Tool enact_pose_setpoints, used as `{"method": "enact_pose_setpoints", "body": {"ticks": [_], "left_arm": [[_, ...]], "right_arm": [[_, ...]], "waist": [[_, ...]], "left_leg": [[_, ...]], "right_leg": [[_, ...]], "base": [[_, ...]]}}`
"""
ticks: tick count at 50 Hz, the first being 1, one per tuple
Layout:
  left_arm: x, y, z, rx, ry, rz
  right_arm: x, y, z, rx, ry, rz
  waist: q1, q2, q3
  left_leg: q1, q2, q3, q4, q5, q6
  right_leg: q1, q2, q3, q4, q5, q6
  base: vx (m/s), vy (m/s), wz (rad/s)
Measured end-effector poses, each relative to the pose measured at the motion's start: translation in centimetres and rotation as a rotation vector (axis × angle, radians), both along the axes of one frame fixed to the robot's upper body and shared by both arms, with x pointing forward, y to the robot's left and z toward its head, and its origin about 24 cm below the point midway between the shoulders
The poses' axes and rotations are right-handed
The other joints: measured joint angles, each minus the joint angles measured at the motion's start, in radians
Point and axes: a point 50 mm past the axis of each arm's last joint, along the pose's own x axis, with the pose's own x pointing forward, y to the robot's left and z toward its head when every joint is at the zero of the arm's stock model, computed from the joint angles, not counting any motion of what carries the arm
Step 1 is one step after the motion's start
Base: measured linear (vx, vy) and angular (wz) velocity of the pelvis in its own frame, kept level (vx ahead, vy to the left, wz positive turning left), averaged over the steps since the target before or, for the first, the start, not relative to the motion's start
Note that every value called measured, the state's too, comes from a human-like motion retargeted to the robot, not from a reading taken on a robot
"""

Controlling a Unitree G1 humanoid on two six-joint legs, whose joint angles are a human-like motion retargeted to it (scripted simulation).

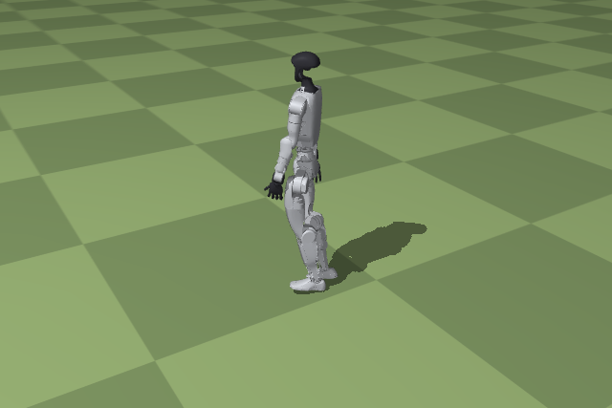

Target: In place motions

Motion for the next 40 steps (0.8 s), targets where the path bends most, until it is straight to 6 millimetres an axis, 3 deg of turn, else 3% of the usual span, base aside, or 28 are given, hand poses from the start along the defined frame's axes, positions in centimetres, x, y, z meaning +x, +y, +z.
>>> {"method": "enact_pose_setpoints", "body": {"ticks": [2, 5, 8, 10, 11, 15, 19, 24, 30, 35, 38, 40], "left_arm": [[-3.3, 1.1, -0.5, 0.037, 0.074, 0.022], [-8.0, 2.6, -0.8, 0.099, 0.180, 0.116], [-11.7, 2.9, -0.7, 0.091, 0.302, 0.204], [-13.7, 3.0, -0.5, 0.073, 0.384, 0.217], [-15.3, 3.0, -0.3, 0.070, 0.430, 0.207], [-19.9, 3.1, 0.9, 0.063, 0.609, 0.113], [-22.0, 2.4, 1.4, 0.062, 0.675, 0.139], [-23.4, 1.1, 1.7, 0.023, 0.684, 0.296], [-21.5, 1.6, 1.0, 0.022, 0.602, 0.402], [-18.1, 3.0, 0.2, 0.054, 0.483, 0.357], [-16.5, 3.4, -0.1, 0.071, 0.437, 0.322], [-15.5, 3.4, -0.2, 0.069, 0.414, 0.292]], "right_arm": [[2.3, 1.2, 0.0, 0.058, -0.032, 0.099], [7.7, 3.2, 0.5, 0.113, -0.148, 0.363], [14.6, 6.0, 2.4, 0.122, -0.361, 0.585], [18.9, 8.0, 4.5, 0.140, -0.537, 0.621], [20.4, 8.7, 5.5, 0.164, -0.614, 0.608], [25.0, 10.2, 8.9, 0.176, -0.832, 0.557], [27.7, 10.9, 11.4, 0.117, -0.985, 0.581], [28.3, 11.3, 12.3, 0.115, -1.037, 0.640], [26.2, 10.8, 10.0, 0.101, -0.945, 0.596], [22.8, 9.9, 7.1, 0.109, -0.783, 0.582], [20.2, 9.0, 5.3, 0.103, -0.684, 0.549], [18.1, 8.1, 4.0, 0.098, -0.608, 0.515]], "waist": [[0.053, -0.006, -0.019], [0.106, -0.013, -0.006], [0.079, -0.045, 0.067], [0.053, -0.057, 0.106], [0.071, -0.064, 0.117], [0.170, -0.082, 0.155], [0.270, -0.105, 0.231], [0.304, -0.093, 0.210], [0.257, -0.076, 0.170], [0.192, -0.080, 0.122], [0.150, -0.057, 0.075], [0.131, -0.037, 0.045]], "left_leg": [[-0.014, 0.014, 0.018, 0.036, -0.001, -0.022], [-0.058, 0.044, 0.044, 0.138, 0.064, -0.065], [-0.166, 0.109, 0.068, 0.407, 0.270, -0.104], [-0.318, 0.145, -0.001, 0.640, 0.424, -0.059], [-0.401, 0.135, -0.049, 0.743, 0.446, -0.029], [-0.627, 0.192, -0.038, 1.055, 0.328, 0.062], [-0.774, 0.183, -0.036, 1.220, 0.262, 0.054], [-0.877, 0.203, -0.027, 1.336, 0.230, 0.047], [-0.739, 0.213, -0.018, 1.241, 0.257, 0.005], [-0.468, 0.096, -0.027, 0.849, 0.286, -0.051], [-0.294, 0.030, -0.069, 0.501, 0.315, -0.038], [-0.189, -0.028, -0.146, 0.287, 0.177, -0.031]], "right_leg": [[-0.003, 0.004, 0.034, -0.036, 0.006, -0.013], [-0.024, 0.003, 0.093, -0.037, 0.014, -0.020], [-0.021, -0.050, 0.077, -0.028, 0.006, -0.018], [-0.016, -0.075, 0.032, -0.034, -0.005, -0.014], [-0.013, -0.084, 0.034, -0.040, 0.000, -0.017], [-0.004, -0.090, 0.036, -0.061, 0.022, -0.047], [-0.006, -0.125, 0.084, -0.043, 0.028, -0.066], [-0.031, -0.123, 0.100, -0.035, 0.023, -0.081], [-0.012, -0.106, 0.047, -0.049, 0.010, -0.079], [0.000, -0.104, 0.014, -0.063, 0.002, -0.060], [0.000, -0.069, -0.005, -0.061, -0.012, -0.055], [-0.004, -0.043, -0.007, -0.052, -0.024, -0.054]], "base": [[-0.10, -0.21, -1.03], [-0.25, -0.07, -0.87], [-0.59, -0.15, 0.32], [-0.50, -0.14, 0.93], [-0.31, -0.14, 0.38], [-0.19, -0.03, -0.18], [-0.22, -0.02, -0.55], [-0.02, 0.04, -0.14], [0.06, 0.02, 0.41], [0.10, -0.01, 0.37], [0.24, 0.05, 0.28], [0.28, 0.08, 0.09]]}}
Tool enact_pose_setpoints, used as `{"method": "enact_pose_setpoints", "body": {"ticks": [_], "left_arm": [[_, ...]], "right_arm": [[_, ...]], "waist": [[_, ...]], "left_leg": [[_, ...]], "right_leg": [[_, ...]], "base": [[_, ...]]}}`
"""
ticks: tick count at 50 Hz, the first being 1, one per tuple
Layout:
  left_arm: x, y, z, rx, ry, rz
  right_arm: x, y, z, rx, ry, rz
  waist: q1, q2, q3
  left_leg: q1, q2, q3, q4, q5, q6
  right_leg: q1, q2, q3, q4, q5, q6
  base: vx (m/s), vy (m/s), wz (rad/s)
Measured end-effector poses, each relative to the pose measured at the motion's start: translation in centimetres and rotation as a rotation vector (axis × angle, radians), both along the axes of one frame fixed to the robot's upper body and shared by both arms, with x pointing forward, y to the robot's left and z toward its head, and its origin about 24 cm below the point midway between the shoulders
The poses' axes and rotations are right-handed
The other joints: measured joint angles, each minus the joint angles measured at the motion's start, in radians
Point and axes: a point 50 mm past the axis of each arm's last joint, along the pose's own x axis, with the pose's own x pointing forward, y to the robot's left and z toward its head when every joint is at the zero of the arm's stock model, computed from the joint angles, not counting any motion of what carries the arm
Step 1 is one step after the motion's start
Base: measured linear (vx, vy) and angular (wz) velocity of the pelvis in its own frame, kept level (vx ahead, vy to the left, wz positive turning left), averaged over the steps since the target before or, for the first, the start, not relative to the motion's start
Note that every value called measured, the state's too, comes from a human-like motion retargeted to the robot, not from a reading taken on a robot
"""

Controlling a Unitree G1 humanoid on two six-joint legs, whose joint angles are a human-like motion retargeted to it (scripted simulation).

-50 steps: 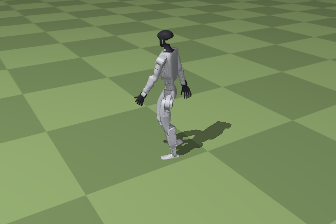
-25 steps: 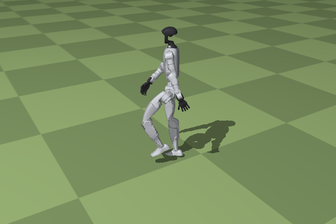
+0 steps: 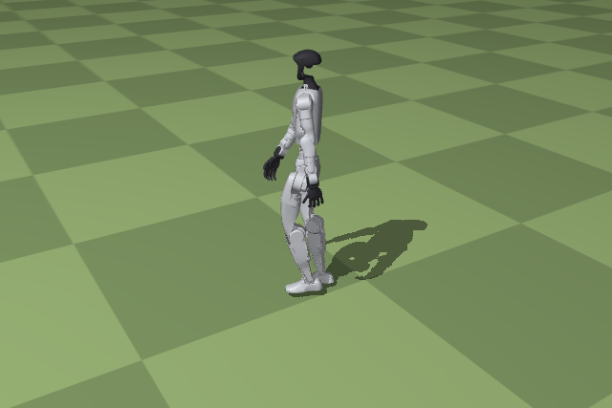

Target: In place motions

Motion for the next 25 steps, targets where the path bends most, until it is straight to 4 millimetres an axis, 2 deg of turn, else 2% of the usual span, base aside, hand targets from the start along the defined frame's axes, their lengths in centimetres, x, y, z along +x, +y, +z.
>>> {"method": "enact_pose_setpoints", "body": {"ticks": [2, 3, 5, 8, 10, 13, 14, 18, 20, 25], "left_arm": [[1.0, -0.1, -0.1, -0.010, -0.011, -0.040], [1.5, -0.3, -0.2, -0.016, -0.009, -0.060], [3.0, -0.5, -0.3, -0.019, -0.015, -0.099], [7.1, -0.2, -0.3, -0.005, -0.079, -0.187], [10.2, 0.1, -0.1, 0.018, -0.145, -0.254], [13.4, -0.1, 0.3, 0.036, -0.235, -0.290], [14.4, -0.4, 0.4, 0.034, -0.270, -0.256], [19.6, -1.1, 1.7, -0.007, -0.474, -0.051], [22.7, -1.2, 2.8, 0.013, -0.577, -0.006], [29.6, -1.4, 6.6, 0.057, -0.851, -0.119]], "right_arm": [[-2.5, -1.3, -1.2, -0.016, 0.078, -0.047], [-3.9, -2.1, -1.8, -0.030, 0.119, -0.070], [-6.7, -3.8, -2.7, -0.061, 0.199, -0.106], [-9.9, -5.9, -3.4, -0.093, 0.295, -0.181], [-11.9, -7.3, -3.7, -0.111, 0.342, -0.253], [-15.3, -8.6, -3.9, -0.126, 0.418, -0.331], [-16.2, -9.0, -3.9, -0.140, 0.439, -0.346], [-18.6, -10.9, -3.7, -0.194, 0.507, -0.397], [-19.5, -11.6, -3.5, -0.203, 0.545, -0.424], [-23.7, -13.2, -2.8, -0.251, 0.640, -0.566]], "waist": [[-0.027, 0.028, -0.035], [-0.040, 0.041, -0.051], [-0.085, 0.063, -0.075], [-0.126, 0.053, -0.037], [-0.135, 0.056, -0.001], [-0.135, 0.081, 0.022], [-0.141, 0.087, 0.027], [-0.235, 0.121, 0.067], [-0.303, 0.134, 0.091], [-0.418, 0.165, 0.089]], "left_leg": [[0.098, 0.004, 0.087, -0.145, -0.149, 0.055], [0.108, -0.020, 0.049, -0.193, -0.177, 0.099], [0.115, -0.011, 0.021, -0.255, -0.160, 0.102], [0.127, -0.015, 0.018, -0.279, -0.156, 0.109], [0.130, -0.011, -0.015, -0.273, -0.161, 0.115], [0.116, 0.038, -0.012, -0.254, -0.166, 0.097], [0.110, 0.051, 0.001, -0.251, -0.167, 0.093], [0.088, 0.089, 0.026, -0.253, -0.164, 0.105], [0.076, 0.103, 0.018, -0.258, -0.156, 0.121], [0.040, 0.141, 0.058, -0.269, -0.146, 0.155]], "right_leg": [[-0.007, 0.024, -0.013, 0.016, -0.015, 0.005], [-0.009, 0.030, -0.017, 0.024, -0.022, 0.008], [-0.022, 0.036, -0.044, 0.052, -0.034, 0.012], [-0.037, 0.021, -0.076, 0.128, -0.039, 0.016], [-0.062, 0.021, -0.091, 0.221, -0.003, 0.020], [-0.211, 0.018, -0.059, 0.499, 0.139, 0.015], [-0.273, 0.012, -0.047, 0.604, 0.147, 0.012], [-0.531, -0.050, -0.062, 1.022, 0.080, -0.025], [-0.664, -0.068, -0.055, 1.201, 0.045, -0.030], [-0.946, -0.073, -0.047, 1.471, -0.010, -0.031]], "base": [[0.35, 0.13, 0.24], [0.33, 0.12, 0.39], [0.31, 0.14, 0.63], [0.07, 0.04, 0.69], [-0.02, 0.00, 0.46], [0.12, 0.05, -0.09], [0.01, 0.04, -0.55], [-0.14, 0.10, -0.22], [-0.17, 0.06, 0.32], [-0.03, -0.03, 0.49]]}}
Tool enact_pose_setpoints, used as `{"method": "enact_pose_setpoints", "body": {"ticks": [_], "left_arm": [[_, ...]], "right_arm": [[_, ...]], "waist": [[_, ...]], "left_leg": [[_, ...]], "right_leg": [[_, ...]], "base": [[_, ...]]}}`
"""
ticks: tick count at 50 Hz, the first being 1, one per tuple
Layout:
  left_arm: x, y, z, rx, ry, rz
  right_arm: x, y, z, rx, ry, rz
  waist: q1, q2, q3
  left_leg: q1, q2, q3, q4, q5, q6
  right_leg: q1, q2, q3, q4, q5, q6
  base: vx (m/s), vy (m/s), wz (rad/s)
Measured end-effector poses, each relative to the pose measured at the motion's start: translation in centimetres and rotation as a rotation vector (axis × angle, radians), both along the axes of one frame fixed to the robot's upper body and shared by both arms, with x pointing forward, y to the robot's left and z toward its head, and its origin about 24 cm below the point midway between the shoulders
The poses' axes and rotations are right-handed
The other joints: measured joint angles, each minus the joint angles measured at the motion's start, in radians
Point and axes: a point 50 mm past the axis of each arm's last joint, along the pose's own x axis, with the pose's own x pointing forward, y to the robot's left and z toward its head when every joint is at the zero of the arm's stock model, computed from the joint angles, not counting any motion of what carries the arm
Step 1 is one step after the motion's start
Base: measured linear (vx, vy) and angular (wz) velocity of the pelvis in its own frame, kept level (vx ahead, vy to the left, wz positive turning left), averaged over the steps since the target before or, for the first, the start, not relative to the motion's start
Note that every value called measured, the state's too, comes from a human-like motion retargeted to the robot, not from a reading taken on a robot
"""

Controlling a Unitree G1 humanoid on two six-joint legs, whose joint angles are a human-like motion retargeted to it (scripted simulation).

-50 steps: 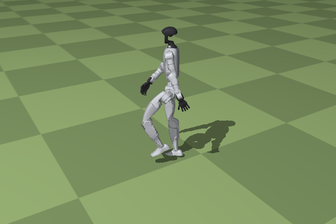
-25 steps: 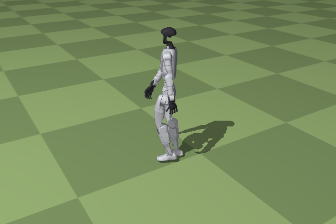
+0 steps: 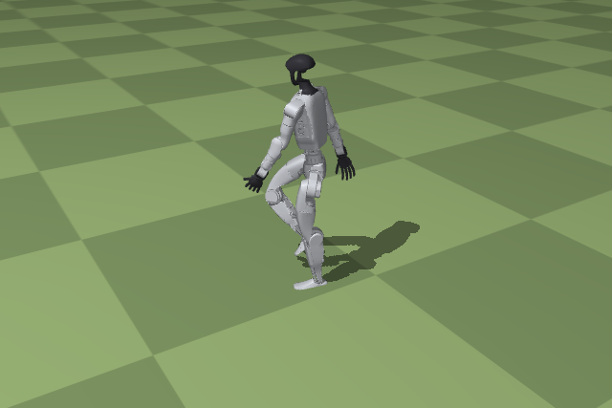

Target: In place motions

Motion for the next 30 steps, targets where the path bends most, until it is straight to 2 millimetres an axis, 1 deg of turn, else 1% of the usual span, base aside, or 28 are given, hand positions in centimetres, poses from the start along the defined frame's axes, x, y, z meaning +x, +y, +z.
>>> {"method": "enact_pose_setpoints", "body": {"ticks": [2, 4, 5, 7, 10, 13, 15, 18, 20, 22, 23, 25, 27, 28, 30], "left_arm": [[2.0, -0.3, 1.5, 0.014, -0.089, -0.034], [3.5, -0.7, 2.7, 0.017, -0.163, -0.051], [4.0, -0.9, 3.3, 0.017, -0.194, -0.054], [4.7, -1.0, 3.9, 0.019, -0.234, -0.043], [4.7, -0.9, 4.0, 0.020, -0.247, -0.020], [3.0, -1.1, 2.4, 0.008, -0.191, -0.026], [1.0, -1.4, 0.7, -0.015, -0.116, -0.032], [-3.7, -1.6, -2.3, -0.069, 0.056, -0.027], [-7.4, -1.6, -4.1, -0.096, 0.188, -0.014], [-12.0, -1.3, -5.7, -0.101, 0.346, 0.000], [-14.1, -1.0, -6.2, -0.097, 0.417, 0.003], [-19.1, -0.4, -6.9, -0.085, 0.576, 0.001], [-23.7, -0.3, -7.1, -0.080, 0.718, -0.005], [-25.6, -0.3, -7.0, -0.081, 0.772, -0.002], [-28.7, -0.5, -6.8, -0.094, 0.842, 0.021]], "right_arm": [[-1.7, -0.2, 0.3, -0.019, 0.043, -0.055], [-2.9, -0.3, 0.6, -0.029, 0.081, -0.102], [-3.4, -0.3, 0.7, -0.032, 0.097, -0.121], [-3.7, -0.3, 0.8, -0.034, 0.109, -0.137], [-3.2, -0.2, 0.6, -0.027, 0.094, -0.130], [-2.4, 0.4, 0.3, -0.002, 0.068, -0.112], [-1.7, 0.9, 0.0, 0.018, 0.045, -0.100], [-0.1, 1.7, -0.4, 0.051, -0.006, -0.053], [1.3, 2.1, -0.7, 0.067, -0.044, 0.000], [3.0, 2.4, -0.8, 0.082, -0.085, 0.067], [3.7, 2.7, -0.9, 0.090, -0.100, 0.096], [5.2, 3.4, -1.1, 0.109, -0.134, 0.144], [7.0, 4.2, -1.1, 0.133, -0.166, 0.181], [8.1, 4.6, -1.1, 0.147, -0.184, 0.199], [11.1, 5.5, -0.9, 0.167, -0.236, 0.245]], "waist": [[-0.012, -0.003, -0.009], [-0.010, -0.013, -0.013], [-0.006, -0.018, -0.014], [-0.005, -0.027, -0.011], [-0.003, -0.032, -0.014], [0.029, -0.034, -0.025], [0.068, -0.037, -0.037], [0.115, -0.048, -0.057], [0.138, -0.063, -0.076], [0.168, -0.081, -0.091], [0.187, -0.090, -0.094], [0.231, -0.100, -0.098], [0.294, -0.103, -0.099], [0.318, -0.102, -0.096], [0.345, -0.120, -0.074]], "left_leg": [[-0.015, 0.002, 0.000, 0.009, 0.001, 0.004], [-0.018, -0.002, -0.006, 0.019, -0.001, 0.004], [-0.015, -0.004, -0.002, 0.022, -0.002, 0.001], [-0.002, -0.005, 0.008, 0.021, -0.003, -0.009], [0.021, -0.014, 0.029, 0.010, -0.007, -0.021], [0.044, -0.023, 0.045, 0.000, -0.012, -0.036], [0.058, -0.033, 0.061, -0.004, -0.015, -0.043], [0.076, -0.060, 0.080, -0.011, -0.023, -0.050], [0.082, -0.091, 0.092, -0.014, -0.029, -0.053], [0.092, -0.123, 0.112, -0.011, -0.038, -0.060], [0.101, -0.134, 0.128, -0.009, -0.042, -0.066], [0.115, -0.143, 0.147, 0.010, -0.046, -0.079], [0.107, -0.138, 0.181, 0.053, -0.026, -0.087], [0.096, -0.125, 0.203, 0.087, 0.001, -0.094], [0.040, -0.084, 0.236, 0.225, 0.109, -0.122]], "right_leg": [[-0.052, -0.007, -0.002, 0.029, -0.001, -0.018], [-0.056, -0.012, 0.000, 0.020, 0.004, -0.031], [-0.046, -0.012, 0.002, 0.005, 0.008, -0.035], [0.015, -0.003, 0.006, -0.060, 0.024, -0.029], [0.148, 0.015, 0.002, -0.204, 0.058, -0.006], [0.313, 0.078, 0.036, -0.415, 0.098, 0.041], [0.430, 0.123, 0.081, -0.585, 0.127, 0.076], [0.616, 0.134, 0.110, -0.877, 0.156, 0.088], [0.729, 0.120, 0.118, -1.081, 0.188, 0.090], [0.831, 0.106, 0.111, -1.263, 0.058, 0.100], [0.867, 0.106, 0.103, -1.319, 0.010, 0.085], [0.907, 0.113, 0.119, -1.422, -0.002, 0.043], [0.922, 0.104, 0.178, -1.471, 0.034, 0.063], [0.919, 0.097, 0.198, -1.478, 0.043, 0.071], [0.900, 0.067, 0.221, -1.468, 0.049, 0.065]], "base": [[0.03, -0.02, -0.02], [0.05, -0.03, -0.22], [0.02, -0.01, -0.32], [-0.01, 0.01, -0.29], [0.01, 0.02, -0.32], [0.05, -0.04, -0.44], [0.07, -0.07, -0.56], [0.02, -0.07, -0.44], [-0.01, -0.06, -0.35], [-0.05, -0.06, -0.60], [-0.06, -0.10, -0.84], [-0.04, -0.14, -1.03], [-0.13, -0.15, -1.20], [-0.24, -0.08, -0.90], [-0.41, -0.07, -0.44]]}}
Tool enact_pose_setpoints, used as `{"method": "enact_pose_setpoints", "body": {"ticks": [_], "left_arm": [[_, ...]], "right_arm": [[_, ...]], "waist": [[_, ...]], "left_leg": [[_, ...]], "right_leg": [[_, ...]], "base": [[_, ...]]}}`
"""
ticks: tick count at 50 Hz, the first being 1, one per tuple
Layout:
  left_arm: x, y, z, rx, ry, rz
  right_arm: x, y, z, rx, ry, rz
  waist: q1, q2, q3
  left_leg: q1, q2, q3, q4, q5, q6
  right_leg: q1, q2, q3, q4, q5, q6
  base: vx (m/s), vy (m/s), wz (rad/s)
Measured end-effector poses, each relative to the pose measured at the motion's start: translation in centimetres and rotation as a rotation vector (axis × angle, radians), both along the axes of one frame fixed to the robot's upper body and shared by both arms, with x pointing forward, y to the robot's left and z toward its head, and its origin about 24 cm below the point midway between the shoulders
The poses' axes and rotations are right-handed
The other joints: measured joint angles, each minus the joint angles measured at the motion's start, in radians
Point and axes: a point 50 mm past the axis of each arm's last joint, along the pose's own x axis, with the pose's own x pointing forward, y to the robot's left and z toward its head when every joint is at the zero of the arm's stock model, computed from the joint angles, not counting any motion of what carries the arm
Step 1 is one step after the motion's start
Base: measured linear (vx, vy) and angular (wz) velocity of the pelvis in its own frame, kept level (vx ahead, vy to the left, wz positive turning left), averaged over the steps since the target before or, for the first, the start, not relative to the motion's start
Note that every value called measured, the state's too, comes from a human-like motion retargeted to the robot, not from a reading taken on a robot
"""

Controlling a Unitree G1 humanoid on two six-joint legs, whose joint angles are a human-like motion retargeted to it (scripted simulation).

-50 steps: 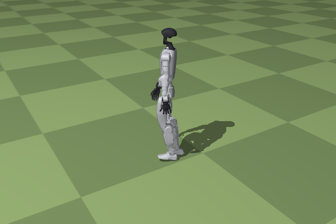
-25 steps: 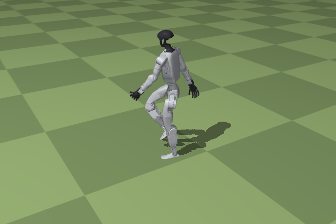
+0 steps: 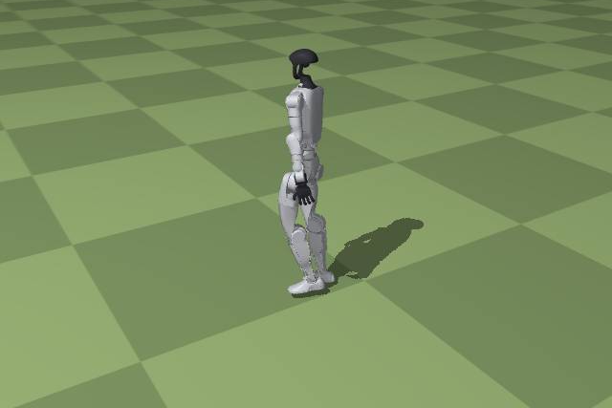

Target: In place motions

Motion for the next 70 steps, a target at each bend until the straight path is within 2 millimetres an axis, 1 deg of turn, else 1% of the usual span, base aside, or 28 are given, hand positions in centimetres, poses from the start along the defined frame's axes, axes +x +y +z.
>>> {"method": "enact_pose_setpoints", "body": {"ticks": [2, 3, 5, 9, 14, 19, 23, 27, 30, 32, 33, 35, 37, 40, 42, 45, 47, 50, 53, 55, 57, 60, 62, 65, 67, 68, 69, 70], "left_arm": [[-1.9, -0.2, 0.2, 0.001, 0.023, 0.036], [-2.6, -0.1, 0.3, 0.007, 0.029, 0.044], [-4.5, -0.1, 0.7, 0.020, 0.060, 0.058], [-7.6, -1.5, 1.5, -0.013, 0.183, 0.096], [-10.0, -2.8, 2.4, -0.091, 0.241, 0.129], [-10.6, -2.2, 2.6, -0.077, 0.269, 0.080], [-8.7, -0.9, 2.0, -0.039, 0.210, 0.088], [-5.9, -0.2, 1.1, 0.012, 0.119, 0.119], [-3.3, 0.1, 0.4, 0.044, 0.045, 0.133], [-1.2, 0.5, 0.1, 0.060, -0.006, 0.107], [-0.1, 0.8, 0.0, 0.069, -0.031, 0.082], [2.6, 1.4, -0.2, 0.079, -0.079, -0.003], [6.2, 1.7, -0.1, 0.066, -0.130, -0.122], [13.4, 1.8, 0.7, 0.075, -0.269, -0.270], [19.1, 1.5, 2.2, 0.089, -0.451, -0.298], [26.6, 1.1, 5.5, 0.118, -0.713, -0.276], [30.6, 0.9, 8.2, 0.169, -0.883, -0.235], [35.0, 0.5, 12.6, 0.199, -1.137, -0.257], [37.9, 0.2, 16.4, 0.248, -1.312, -0.291], [38.7, 0.1, 17.8, 0.264, -1.373, -0.298], [38.8, -0.2, 17.9, 0.249, -1.387, -0.292], [37.9, -0.7, 16.5, 0.222, -1.341, -0.273], [36.5, -0.7, 14.4, 0.209, -1.265, -0.255], [32.0, -0.7, 9.6, 0.177, -1.058, -0.259], [27.3, -0.8, 6.0, 0.136, -0.879, -0.269], [24.7, -1.0, 4.4, 0.111, -0.782, -0.269], [22.0, -1.0, 3.0, 0.088, -0.684, -0.260], [19.1, -0.9, 1.8, 0.066, -0.585, -0.244]], "right_arm": [[4.1, 1.0, 0.7, 0.013, -0.105, 0.043], [5.8, 1.5, 1.1, 0.022, -0.158, 0.054], [9.0, 2.3, 2.1, 0.050, -0.261, 0.074], [14.9, 4.3, 4.9, 0.107, -0.453, 0.030], [21.5, 8.5, 10.5, 0.257, -0.762, 0.084], [25.0, 11.1, 15.2, 0.279, -0.975, 0.261], [25.4, 11.2, 16.0, 0.254, -1.033, 0.299], [23.0, 10.4, 12.7, 0.215, -0.907, 0.291], [18.9, 9.4, 8.5, 0.191, -0.709, 0.280], [15.0, 8.1, 5.5, 0.160, -0.551, 0.271], [12.8, 7.3, 4.1, 0.138, -0.471, 0.259], [8.0, 4.8, 1.8, 0.079, -0.311, 0.221], [3.1, 2.0, 0.5, 0.022, -0.147, 0.169], [-2.8, -0.7, -0.2, -0.021, 0.033, 0.080], [-5.5, -2.8, 0.0, -0.069, 0.102, 0.016], [-9.7, -5.4, 0.7, -0.148, 0.218, -0.079], [-12.3, -6.9, 1.5, -0.200, 0.294, -0.177], [-16.8, -8.4, 3.1, -0.265, 0.392, -0.416], [-19.9, -8.7, 4.3, -0.329, 0.460, -0.610], [-21.1, -8.9, 5.0, -0.387, 0.481, -0.700], [-21.7, -8.9, 5.2, -0.432, 0.476, -0.758], [-21.7, -8.1, 4.8, -0.425, 0.459, -0.784], [-20.3, -7.3, 4.0, -0.369, 0.430, -0.761], [-18.4, -5.9, 2.8, -0.273, 0.412, -0.659], [-16.5, -4.7, 1.9, -0.210, 0.384, -0.569], [-15.2, -4.0, 1.4, -0.179, 0.360, -0.522], [-13.6, -3.3, 0.9, -0.146, 0.329, -0.464], [-11.8, -2.6, 0.4, -0.113, 0.295, -0.401]], "waist": [[0.011, -0.040, 0.040], [0.008, -0.043, 0.050], [0.028, -0.043, 0.081], [0.133, -0.027, 0.129], [0.282, -0.059, 0.169], [0.308, -0.081, 0.164], [0.268, -0.065, 0.131], [0.210, -0.065, 0.066], [0.133, -0.058, 0.003], [0.093, -0.039, -0.033], [0.084, -0.030, -0.048], [0.029, -0.011, -0.070], [-0.036, 0.014, -0.079], [-0.090, 0.037, -0.017], [-0.123, 0.061, 0.044], [-0.171, 0.078, 0.083], [-0.261, 0.085, 0.095], [-0.340, 0.103, 0.100], [-0.383, 0.108, 0.116], [-0.389, 0.106, 0.109], [-0.371, 0.097, 0.091], [-0.333, 0.103, 0.052], [-0.295, 0.089, 0.041], [-0.241, 0.082, -0.012], [-0.190, 0.063, -0.041], [-0.190, 0.053, -0.053], [-0.199, 0.042, -0.054], [-0.214, 0.030, -0.049]], "left_leg": [[-0.135, 0.052, -0.017, 0.251, 0.178, 0.009], [-0.214, 0.081, -0.039, 0.366, 0.245, 0.042], [-0.387, 0.093, -0.138, 0.603, 0.277, 0.068], [-0.676, 0.203, -0.139, 1.026, 0.136, 0.096], [-0.948, 0.292, -0.092, 1.313, 0.011, 0.124], [-0.970, 0.298, -0.068, 1.308, -0.019, 0.122], [-0.807, 0.270, -0.108, 1.160, 0.012, 0.077], [-0.545, 0.144, -0.140, 0.817, 0.059, 0.019], [-0.328, 0.013, -0.196, 0.435, 0.085, 0.023], [-0.189, -0.046, -0.237, 0.174, 0.079, 0.028], [-0.123, -0.063, -0.229, 0.062, -0.012, 0.029], [0.005, -0.044, -0.065, -0.100, -0.128, 0.069], [-0.016, -0.055, -0.205, -0.150, -0.114, 0.082], [-0.035, -0.015, -0.271, -0.151, -0.112, 0.088], [-0.019, 0.007, -0.259, -0.155, -0.127, 0.110], [-0.031, 0.009, -0.258, -0.159, -0.126, 0.132], [-0.043, 0.004, -0.274, -0.163, -0.118, 0.152], [-0.049, 0.016, -0.255, -0.182, -0.096, 0.177], [-0.038, 0.041, -0.243, -0.198, -0.081, 0.176], [-0.028, 0.046, -0.231, -0.207, -0.079, 0.176], [-0.019, 0.035, -0.230, -0.215, -0.083, 0.173], [-0.012, 0.045, -0.226, -0.234, -0.083, 0.156], [0.018, 0.040, -0.193, -0.242, -0.092, 0.145], [0.042, 0.043, -0.155, -0.244, -0.103, 0.117], [0.062, 0.027, -0.125, -0.234, -0.114, 0.101], [0.061, 0.014, -0.131, -0.219, -0.117, 0.094], [0.061, 0.004, -0.141, -0.190, -0.123, 0.087], [0.062, -0.007, -0.155, -0.154, -0.130, 0.079]], "right_leg": [[-0.027, -0.052, 0.002, 0.031, -0.018, 0.002], [-0.039, -0.061, -0.014, 0.041, -0.025, 0.004], [-0.037, -0.067, -0.033, 0.047, -0.026, -0.002], [-0.030, -0.045, -0.052, 0.048, -0.017, -0.043], [-0.061, -0.048, 0.033, 0.058, 0.005, -0.080], [-0.071, -0.052, 0.032, 0.088, -0.011, -0.094], [-0.030, -0.033, -0.029, 0.063, -0.022, -0.082], [0.002, -0.036, -0.073, 0.042, -0.035, -0.052], [0.018, -0.021, -0.118, 0.041, -0.056, -0.038], [0.023, 0.007, -0.136, 0.057, -0.078, -0.033], [0.021, 0.022, -0.137, 0.072, -0.089, -0.032], [0.015, 0.039, -0.180, 0.128, -0.107, -0.026], [-0.043, 0.041, -0.241, 0.263, -0.037, -0.019], [-0.218, -0.006, -0.273, 0.612, 0.220, -0.031], [-0.355, 0.005, -0.212, 0.829, 0.279, -0.052], [-0.604, -0.074, -0.210, 1.184, 0.181, -0.126], [-0.775, -0.127, -0.217, 1.360, 0.130, -0.145], [-0.995, -0.148, -0.218, 1.516, 0.081, -0.118], [-1.105, -0.132, -0.230, 1.535, 0.069, -0.070], [-1.117, -0.129, -0.223, 1.514, 0.064, -0.055], [-1.070, -0.134, -0.208, 1.472, 0.060, -0.062], [-0.911, -0.119, -0.224, 1.353, 0.072, -0.081], [-0.764, -0.058, -0.186, 1.223, 0.107, -0.049], [-0.513, 0.063, -0.123, 0.928, 0.166, 0.007], [-0.317, 0.132, -0.032, 0.649, 0.241, 0.051], [-0.218, 0.129, -0.027, 0.492, 0.302, 0.078], [-0.125, 0.120, -0.060, 0.366, 0.212, 0.064], [-0.036, 0.107, -0.111, 0.253, 0.045, 0.028]], "base": [[-0.54, -0.16, 0.24], [-0.43, -0.22, 0.61], [-0.28, -0.22, 0.53], [-0.19, -0.05, 0.05], [-0.03, -0.09, -0.85], [0.07, -0.07, -0.01], [0.13, -0.04, 0.67], [0.26, 0.01, 0.64], [0.34, 0.02, 0.73], [0.40, 0.04, 0.39], [0.41, 0.07, 0.42], [0.36, 0.07, 1.06], [0.22, 0.03, 1.45], [-0.11, -0.05, 0.77], [-0.19, 0.12, 0.06], [-0.11, 0.14, -0.39], [-0.03, 0.11, 0.48], [0.01, 0.02, 0.72], [-0.03, 0.01, 0.28], [0.07, -0.02, -0.17], [0.09, -0.02, -0.50], [0.06, -0.06, -0.55], [0.08, -0.04, -0.60], [0.16, -0.07, -0.68], [0.14, -0.10, -0.65], [0.06, -0.04, 0.17], [0.02, 0.02, 0.58], [0.00, 0.00, 0.00]]}}
